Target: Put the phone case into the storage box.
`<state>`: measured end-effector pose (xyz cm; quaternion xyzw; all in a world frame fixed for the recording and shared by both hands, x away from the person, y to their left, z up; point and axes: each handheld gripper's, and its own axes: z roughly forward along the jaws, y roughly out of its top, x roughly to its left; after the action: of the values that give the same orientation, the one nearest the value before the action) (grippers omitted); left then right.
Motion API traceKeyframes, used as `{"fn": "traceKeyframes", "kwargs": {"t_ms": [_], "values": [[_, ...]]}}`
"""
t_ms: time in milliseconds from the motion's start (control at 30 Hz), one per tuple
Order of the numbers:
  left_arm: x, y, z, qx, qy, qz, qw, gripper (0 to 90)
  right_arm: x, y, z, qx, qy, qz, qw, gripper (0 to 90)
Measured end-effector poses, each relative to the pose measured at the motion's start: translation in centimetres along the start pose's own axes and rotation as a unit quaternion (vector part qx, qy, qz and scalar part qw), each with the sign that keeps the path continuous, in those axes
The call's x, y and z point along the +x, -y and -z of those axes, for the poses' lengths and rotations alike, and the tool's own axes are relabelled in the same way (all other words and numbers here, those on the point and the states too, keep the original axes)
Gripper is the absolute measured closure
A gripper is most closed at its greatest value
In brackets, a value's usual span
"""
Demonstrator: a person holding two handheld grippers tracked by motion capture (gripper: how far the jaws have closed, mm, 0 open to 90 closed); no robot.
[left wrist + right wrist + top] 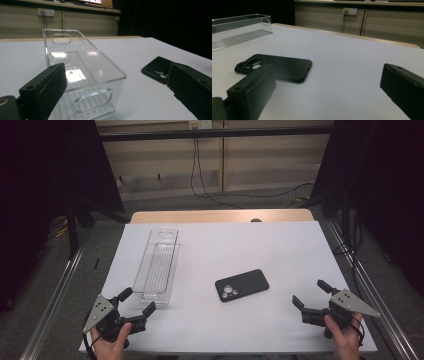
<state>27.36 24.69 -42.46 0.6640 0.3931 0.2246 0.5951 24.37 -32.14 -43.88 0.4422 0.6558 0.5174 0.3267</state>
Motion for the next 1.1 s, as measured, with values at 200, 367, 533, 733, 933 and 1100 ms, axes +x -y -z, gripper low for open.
{"fn": "traceKeyframes", "kwargs": {"t_ms": [200, 367, 533, 733, 933, 1100], "values": [[0.4, 0.0, 0.1, -0.003, -0.004, 0.007, 1.0000, 3.2, 0.1, 0.0, 0.0, -0.002, -0.007, -0.005, 1.0000, 0.0], [0.4, 0.0, 0.0, -0.001, -0.004, 0.009, 1.0000, 3.3, 0.3, -0.1, -0.1, -0.004, -0.019, -0.009, 0.9998, 0.0], [0.1, 0.0, -0.1, 0.000, -0.003, 0.007, 1.0000, 3.5, 0.6, -0.1, -0.1, -0.010, -0.030, -0.018, 0.9993, 0.0], [-0.4, 0.1, -0.2, 0.000, 0.014, 0.007, 0.9999, 4.0, 1.1, -0.1, -0.2, -0.010, -0.049, -0.020, 0.9986, 0.0], [-0.5, 0.0, 0.0, 0.001, 0.013, -0.007, 0.9999, 3.8, 1.5, -0.4, -0.6, -0.012, -0.053, -0.013, 0.9984, 0.0], [-0.6, 0.0, 0.0, 0.003, 0.009, -0.008, 0.9999, 3.8, 2.0, -0.7, -1.0, -0.015, -0.070, -0.008, 0.9974, 0.0]]}}
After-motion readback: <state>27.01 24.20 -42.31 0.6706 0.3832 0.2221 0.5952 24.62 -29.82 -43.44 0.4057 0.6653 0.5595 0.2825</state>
